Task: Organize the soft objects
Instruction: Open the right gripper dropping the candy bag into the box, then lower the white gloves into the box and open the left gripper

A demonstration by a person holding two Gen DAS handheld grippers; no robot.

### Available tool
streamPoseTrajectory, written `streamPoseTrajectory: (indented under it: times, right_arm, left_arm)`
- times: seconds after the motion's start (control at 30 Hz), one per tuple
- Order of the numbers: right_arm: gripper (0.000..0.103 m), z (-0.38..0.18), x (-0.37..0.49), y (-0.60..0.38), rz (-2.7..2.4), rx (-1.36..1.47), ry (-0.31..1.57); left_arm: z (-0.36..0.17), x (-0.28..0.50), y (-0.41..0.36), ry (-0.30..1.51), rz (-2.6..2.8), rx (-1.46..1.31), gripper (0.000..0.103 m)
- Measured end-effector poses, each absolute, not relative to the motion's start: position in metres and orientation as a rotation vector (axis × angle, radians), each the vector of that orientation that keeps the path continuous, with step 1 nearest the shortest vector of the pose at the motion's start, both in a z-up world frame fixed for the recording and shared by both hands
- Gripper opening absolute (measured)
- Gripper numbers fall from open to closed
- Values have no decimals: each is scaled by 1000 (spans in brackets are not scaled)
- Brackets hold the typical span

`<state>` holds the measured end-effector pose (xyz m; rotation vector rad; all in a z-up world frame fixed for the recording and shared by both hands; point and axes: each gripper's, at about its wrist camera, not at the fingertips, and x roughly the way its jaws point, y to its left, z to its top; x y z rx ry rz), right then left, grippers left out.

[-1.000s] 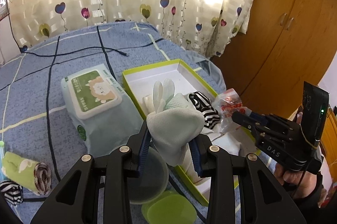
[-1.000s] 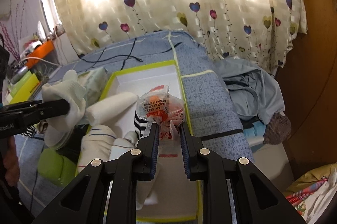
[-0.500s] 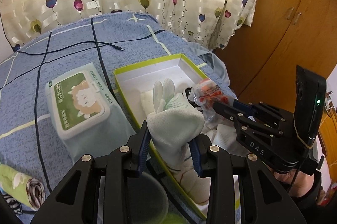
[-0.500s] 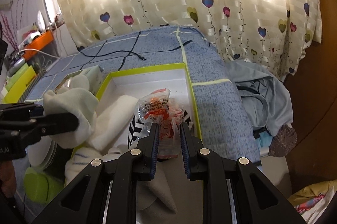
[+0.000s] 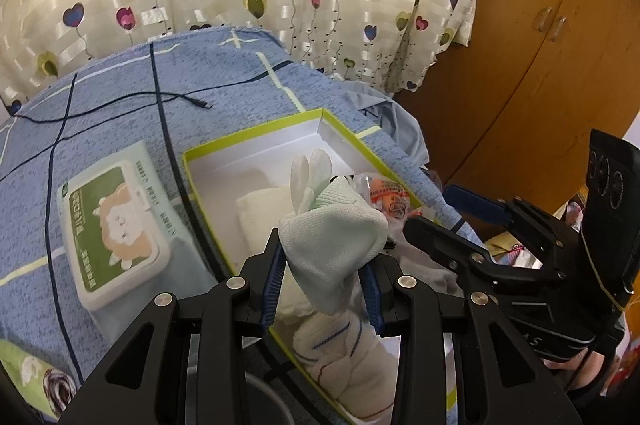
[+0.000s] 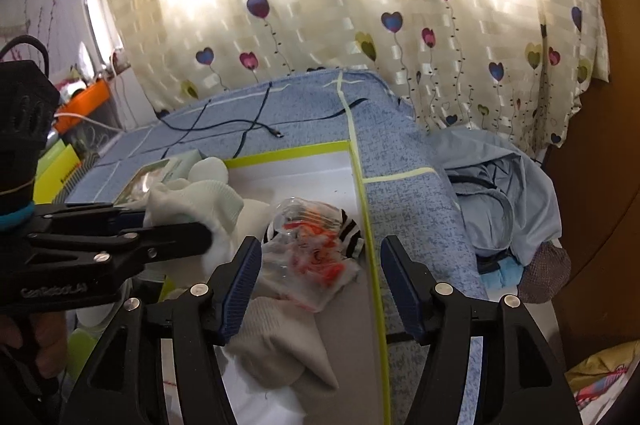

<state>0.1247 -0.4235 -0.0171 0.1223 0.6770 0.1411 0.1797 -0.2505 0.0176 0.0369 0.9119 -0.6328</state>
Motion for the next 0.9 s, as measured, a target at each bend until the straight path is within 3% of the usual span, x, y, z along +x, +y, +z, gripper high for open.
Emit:
streamPoseTrajectory:
  times: [0.3,0.9]
  right_arm:
    - [62,-13,113,-431,117,145,655]
    - [62,-9,108,-425,129,138,644]
  left_arm:
    - [19,176,-254,896,-654,51,41]
    - [30,170,-248,814,-681,44,42]
